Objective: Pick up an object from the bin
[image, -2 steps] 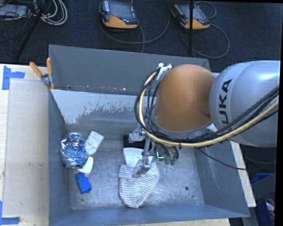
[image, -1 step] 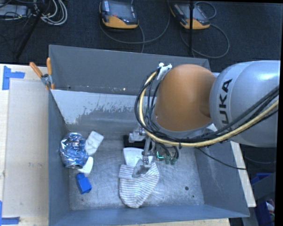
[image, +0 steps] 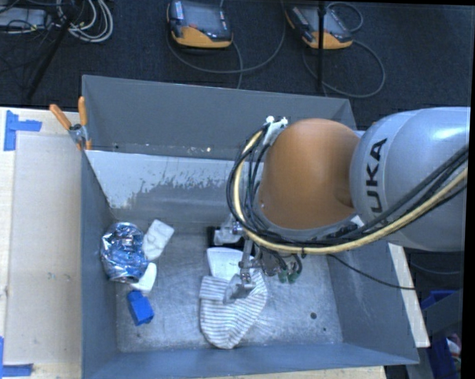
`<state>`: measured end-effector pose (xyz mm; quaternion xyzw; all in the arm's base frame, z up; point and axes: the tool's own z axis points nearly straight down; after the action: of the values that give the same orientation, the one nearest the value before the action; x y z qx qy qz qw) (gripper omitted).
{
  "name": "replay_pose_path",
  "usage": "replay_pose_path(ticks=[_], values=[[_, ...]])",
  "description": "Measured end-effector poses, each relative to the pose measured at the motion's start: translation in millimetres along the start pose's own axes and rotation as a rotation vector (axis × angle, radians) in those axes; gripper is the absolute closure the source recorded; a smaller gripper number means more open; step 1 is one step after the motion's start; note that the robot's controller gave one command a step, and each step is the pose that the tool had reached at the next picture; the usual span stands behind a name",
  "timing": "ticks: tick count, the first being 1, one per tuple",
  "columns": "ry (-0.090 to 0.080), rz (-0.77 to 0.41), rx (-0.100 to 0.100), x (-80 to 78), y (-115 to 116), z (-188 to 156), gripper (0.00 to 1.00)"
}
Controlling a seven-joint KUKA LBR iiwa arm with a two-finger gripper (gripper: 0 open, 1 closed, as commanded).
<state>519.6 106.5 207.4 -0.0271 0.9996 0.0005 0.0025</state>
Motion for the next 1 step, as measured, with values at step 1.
replay_pose_path(ticks=[1], values=[[-0.009,-0.051,-0.008,36.0,-29.3,119.6,1.0]])
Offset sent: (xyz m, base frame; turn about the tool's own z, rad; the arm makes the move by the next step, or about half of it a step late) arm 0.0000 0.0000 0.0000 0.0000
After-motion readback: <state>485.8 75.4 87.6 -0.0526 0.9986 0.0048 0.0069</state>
